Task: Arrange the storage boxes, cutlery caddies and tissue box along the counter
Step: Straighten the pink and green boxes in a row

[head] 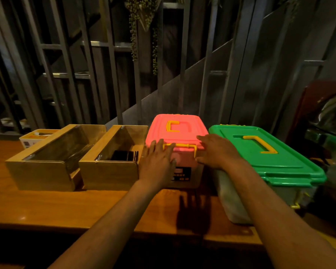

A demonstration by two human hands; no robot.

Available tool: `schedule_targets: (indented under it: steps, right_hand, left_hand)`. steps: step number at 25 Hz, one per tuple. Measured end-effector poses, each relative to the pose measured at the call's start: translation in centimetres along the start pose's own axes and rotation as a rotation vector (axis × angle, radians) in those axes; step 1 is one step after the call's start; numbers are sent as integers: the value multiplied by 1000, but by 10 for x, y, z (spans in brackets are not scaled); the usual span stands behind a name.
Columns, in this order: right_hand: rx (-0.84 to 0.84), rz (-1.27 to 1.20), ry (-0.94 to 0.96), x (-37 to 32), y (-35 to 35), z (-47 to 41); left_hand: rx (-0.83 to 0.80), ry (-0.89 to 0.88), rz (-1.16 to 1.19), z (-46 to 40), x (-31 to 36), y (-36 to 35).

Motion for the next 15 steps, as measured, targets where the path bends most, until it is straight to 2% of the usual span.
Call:
schedule_targets:
  steps: [3, 7, 11, 15]
  right_hand:
    - [208, -75, 2, 18, 20, 43]
    - [322, -144, -44, 63, 20, 96]
    - [337, -170, -94, 116, 20, 147]
    - [270, -218, -94, 161, 24, 179]
  left_hand:
    - [46, -75, 100, 30, 30, 9]
    - [112, -189, 232, 54, 84, 11]
    - [88, -165, 229, 70, 150, -14]
    - [54, -76, 165, 83, 195, -27]
Point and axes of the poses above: each hand's wrist, its own z-axis away from the middle knuckle, its own y-axis out of the back of the hand, x = y × z, the point moved 3 cm from there along -z, towards the middle knuckle, and after that the axes turned 14 degrees about y, right-handed, at the moved point
